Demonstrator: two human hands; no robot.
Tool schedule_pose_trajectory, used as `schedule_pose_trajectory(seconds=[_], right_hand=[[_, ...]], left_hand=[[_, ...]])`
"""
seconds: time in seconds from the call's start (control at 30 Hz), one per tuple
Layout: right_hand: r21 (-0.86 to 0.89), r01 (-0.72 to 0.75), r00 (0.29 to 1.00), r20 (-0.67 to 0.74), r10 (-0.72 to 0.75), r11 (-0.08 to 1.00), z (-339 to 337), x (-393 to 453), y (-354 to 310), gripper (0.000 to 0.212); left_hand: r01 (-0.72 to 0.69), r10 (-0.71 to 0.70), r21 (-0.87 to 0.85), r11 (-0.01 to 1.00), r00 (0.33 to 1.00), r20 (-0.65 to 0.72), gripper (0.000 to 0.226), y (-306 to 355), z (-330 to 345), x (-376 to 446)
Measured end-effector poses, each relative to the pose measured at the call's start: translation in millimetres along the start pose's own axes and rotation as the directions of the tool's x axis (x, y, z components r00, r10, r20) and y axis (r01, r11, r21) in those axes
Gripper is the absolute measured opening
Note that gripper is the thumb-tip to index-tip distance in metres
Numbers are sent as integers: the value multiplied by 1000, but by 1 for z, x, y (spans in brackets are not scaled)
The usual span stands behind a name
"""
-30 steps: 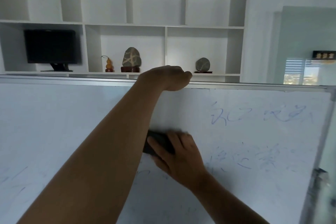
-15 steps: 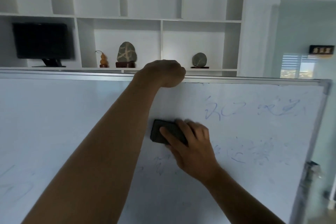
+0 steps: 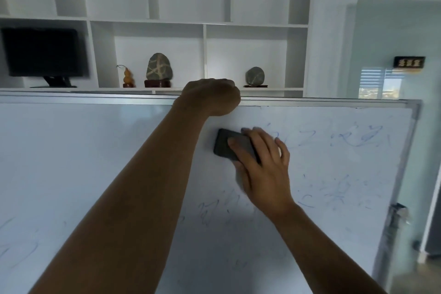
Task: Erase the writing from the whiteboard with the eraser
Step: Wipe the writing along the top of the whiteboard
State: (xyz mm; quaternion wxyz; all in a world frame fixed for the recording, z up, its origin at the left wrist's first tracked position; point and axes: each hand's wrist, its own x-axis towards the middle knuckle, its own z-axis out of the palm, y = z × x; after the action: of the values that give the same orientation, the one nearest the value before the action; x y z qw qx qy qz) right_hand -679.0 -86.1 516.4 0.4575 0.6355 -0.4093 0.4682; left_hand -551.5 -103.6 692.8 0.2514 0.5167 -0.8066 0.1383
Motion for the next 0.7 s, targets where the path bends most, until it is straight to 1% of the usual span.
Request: schedule_pose_trajectory(seconds=[0.03,0.07,0.1,0.13,0.17,0.2,0.23,0.27,0.3,0.33,0.37,0.4,0.43,0.47,0.5,0.53,0.57,0.6,0.63,0.67,0.7], right_hand=[[-1,-94,995,-40,94,996,0,2,-3,52],[-3,-153,987,-55,152,988,0,1,-9,56],[-25,-97,995,-19,97,995,0,0,-15,61],[-11,16,998,63,-15,1000,1,-7,-22,65],[3,147,983,115,-146,989,3,-15,-23,66],[0,233,963,138,-231,972,1,-16,-21,66],[-35,221,970,111,-216,975,-2,-9,-11,66],[-46,110,992,74,-106,993,-4,1,0,63],[-33,-44,999,18,44,999,-6,12,8,59],[-2,-166,986,-27,166,986,-7,19,11,54],[3,-200,979,-43,200,980,-8,23,8,53],[2,-136,990,-30,136,991,-8,20,4,56],[10,-6,1000,18,6,1000,-4,13,0,60],[19,155,985,70,-156,988,-3,6,-2,63],[16,279,955,96,-279,960,-5,5,2,65],[16,311,945,106,-311,950,-6,11,12,65],[-1,257,963,91,-255,967,-8,19,22,64],[-8,131,990,52,-130,991,-9,27,29,59],[-5,-4,1000,6,4,1000,-11,34,32,54],[2,-68,997,-34,68,998,-11,36,30,51],[7,-28,999,-38,28,1000,-7,31,25,51]], left_hand=[[-16,16,0,1000,1000,-16,42,1,1,0],[-33,33,-3,999,999,-20,40,0,3,0],[-51,51,22,998,998,-23,40,-3,4,-1],[-54,54,19,998,998,-34,42,-6,4,-2],[-43,44,13,999,999,-33,44,-8,4,-2],[-38,39,17,999,998,-39,46,-8,4,-3],[-50,52,44,998,997,-48,48,-7,4,-4],[-59,62,66,996,997,-51,49,-5,5,-4],[-75,80,84,994,995,-58,49,-5,7,-2],[-92,99,102,991,993,-65,47,-5,8,-2],[-92,101,114,989,992,-76,45,-5,9,-1],[-72,80,100,992,994,-78,44,-5,8,0],[-54,61,88,995,995,-77,44,-6,8,0],[-44,51,86,995,995,-84,45,-6,8,0],[-44,52,91,995,995,-90,45,-6,9,0],[-48,57,99,994,994,-91,46,-6,9,0],[-60,70,112,992,993,-95,48,-6,10,2],[-73,86,123,990,991,-99,51,-5,12,3],[-82,95,130,988,991,-97,53,-5,12,4],[-72,84,119,990,991,-100,54,-5,12,5],[-61,72,110,992,992,-102,51,-5,12,5]])
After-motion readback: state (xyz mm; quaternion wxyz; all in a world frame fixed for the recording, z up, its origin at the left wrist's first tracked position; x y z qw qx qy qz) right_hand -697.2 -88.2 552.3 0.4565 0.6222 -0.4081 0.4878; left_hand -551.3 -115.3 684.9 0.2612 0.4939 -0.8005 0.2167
